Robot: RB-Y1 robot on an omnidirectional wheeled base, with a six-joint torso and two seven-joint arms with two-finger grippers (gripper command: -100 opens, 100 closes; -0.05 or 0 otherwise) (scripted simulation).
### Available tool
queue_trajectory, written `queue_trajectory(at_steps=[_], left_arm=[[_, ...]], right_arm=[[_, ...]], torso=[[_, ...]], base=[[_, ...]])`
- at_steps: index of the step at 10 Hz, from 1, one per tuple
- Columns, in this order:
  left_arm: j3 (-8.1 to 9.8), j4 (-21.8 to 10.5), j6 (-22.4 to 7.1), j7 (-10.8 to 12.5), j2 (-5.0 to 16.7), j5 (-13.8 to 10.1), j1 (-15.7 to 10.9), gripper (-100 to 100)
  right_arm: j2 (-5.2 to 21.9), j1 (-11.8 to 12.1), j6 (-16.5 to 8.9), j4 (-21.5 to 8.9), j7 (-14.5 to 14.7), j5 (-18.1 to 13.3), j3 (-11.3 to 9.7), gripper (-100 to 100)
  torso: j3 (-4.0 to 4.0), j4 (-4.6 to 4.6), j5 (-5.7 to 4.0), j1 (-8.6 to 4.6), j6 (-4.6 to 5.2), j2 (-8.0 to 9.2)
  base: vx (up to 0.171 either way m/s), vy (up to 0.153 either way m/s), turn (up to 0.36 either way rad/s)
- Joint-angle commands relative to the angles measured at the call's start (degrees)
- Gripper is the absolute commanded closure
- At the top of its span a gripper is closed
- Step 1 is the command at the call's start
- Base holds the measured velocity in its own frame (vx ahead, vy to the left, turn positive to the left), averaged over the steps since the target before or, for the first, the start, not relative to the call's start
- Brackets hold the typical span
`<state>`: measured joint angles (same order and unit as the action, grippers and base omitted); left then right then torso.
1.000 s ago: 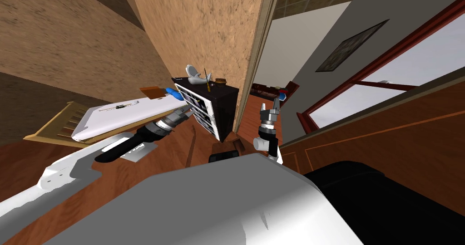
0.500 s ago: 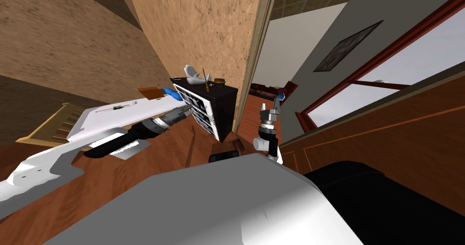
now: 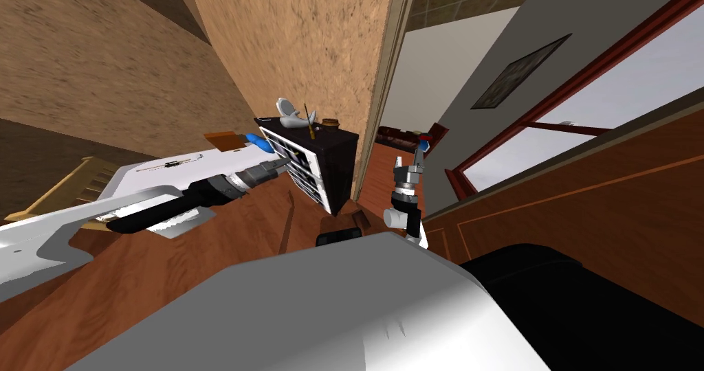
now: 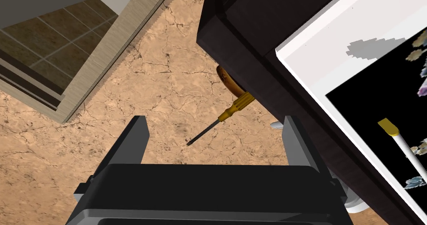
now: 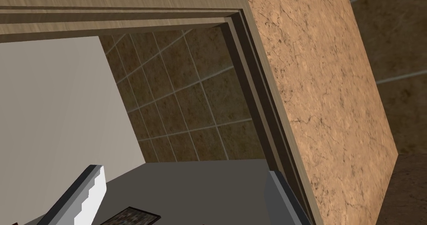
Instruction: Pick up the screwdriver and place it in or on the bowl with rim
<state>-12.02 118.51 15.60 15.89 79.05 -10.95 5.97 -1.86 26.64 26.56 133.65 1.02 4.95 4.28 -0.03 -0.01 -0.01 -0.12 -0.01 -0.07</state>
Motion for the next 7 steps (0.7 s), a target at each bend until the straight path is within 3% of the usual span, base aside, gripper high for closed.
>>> queue_trajectory(at_steps=[1,2,6,7], left_arm=[[0.02,-0.59,0.13,0.54,2.86,-0.19,-0.19,-100],[0.02,-0.59,0.13,0.54,3.45,-0.19,-0.19,-100],[-0.61,-2.70,0.18,2.20,11.20,-0.74,-1.76,-100],[-0.61,-2.70,0.18,2.20,11.85,-0.74,-1.76,-100]], right_arm=[[0.00,0.00,0.00,0.00,0.00,0.00,0.00,0],[0.00,0.00,0.00,0.00,0.00,0.00,0.00,0],[0.00,0.00,0.00,0.00,0.00,0.00,0.00,0],[0.00,0.00,0.00,0.00,0.00,0.00,0.00,0]], torso=[[0.00,0.00,0.00,0.00,0.00,0.00],[-0.01,-0.01,0.00,0.03,-0.01,-0.02],[-0.07,-0.03,-0.01,-0.04,0.01,-0.12],[-0.06,-0.03,-0.01,-0.04,-0.01,-0.09]], base=[[0.018,-0.024,-0.049],[0.005,-0.008,-0.009],[0.033,-0.034,-0.048],[0.007,-0.016,0.004]])
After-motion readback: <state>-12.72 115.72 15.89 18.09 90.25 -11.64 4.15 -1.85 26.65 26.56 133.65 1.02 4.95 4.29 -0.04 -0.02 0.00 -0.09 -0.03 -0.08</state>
